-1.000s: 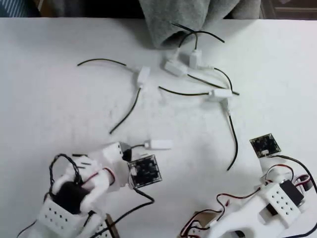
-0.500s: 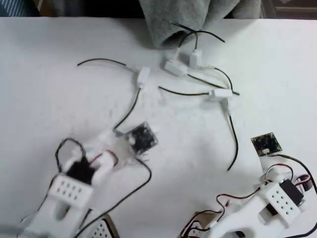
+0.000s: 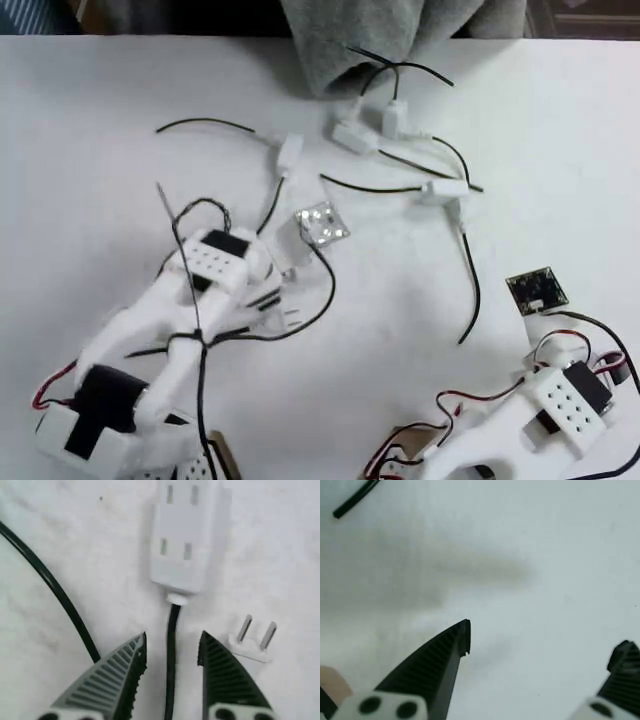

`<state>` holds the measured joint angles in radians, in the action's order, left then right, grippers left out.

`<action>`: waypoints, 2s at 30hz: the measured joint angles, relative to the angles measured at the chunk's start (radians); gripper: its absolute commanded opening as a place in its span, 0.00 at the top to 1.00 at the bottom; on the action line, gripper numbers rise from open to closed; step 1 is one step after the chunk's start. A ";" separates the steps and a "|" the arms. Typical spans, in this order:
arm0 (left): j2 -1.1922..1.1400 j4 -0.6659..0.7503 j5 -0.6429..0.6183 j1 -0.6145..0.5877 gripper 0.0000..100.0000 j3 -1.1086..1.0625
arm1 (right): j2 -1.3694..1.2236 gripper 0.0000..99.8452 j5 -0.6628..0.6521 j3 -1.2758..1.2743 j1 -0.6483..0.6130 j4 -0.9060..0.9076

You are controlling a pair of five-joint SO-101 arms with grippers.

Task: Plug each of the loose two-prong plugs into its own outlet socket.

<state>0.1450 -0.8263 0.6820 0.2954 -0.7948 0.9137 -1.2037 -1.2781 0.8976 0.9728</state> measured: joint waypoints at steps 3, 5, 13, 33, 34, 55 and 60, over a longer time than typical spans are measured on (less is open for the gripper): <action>0.008 0.040 -0.049 -0.002 0.80 -0.008 | 0.000 0.58 0.000 0.000 0.000 0.000; 0.037 0.081 -0.080 -0.009 0.80 -0.026 | 0.000 0.58 0.000 -0.006 0.000 0.000; 0.189 0.181 -0.060 -0.064 0.80 -0.147 | 0.000 0.58 0.000 -0.048 -0.049 0.000; 0.213 -0.140 0.000 0.091 0.80 -0.161 | 0.000 0.58 0.000 -0.048 -0.055 0.000; 0.213 -0.130 -0.003 0.091 0.80 -0.161 | 0.000 0.58 0.000 -0.048 -0.055 0.000; -0.170 -0.292 -0.011 0.170 0.81 0.138 | 0.000 0.58 0.000 -0.048 -0.055 0.000; -0.175 -0.296 -0.011 0.170 0.84 0.140 | 0.000 0.58 0.000 -0.048 -0.055 0.000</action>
<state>-0.0299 -1.1224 0.6713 0.4657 -0.6552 0.9137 -1.2037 -1.3257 0.8424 0.9728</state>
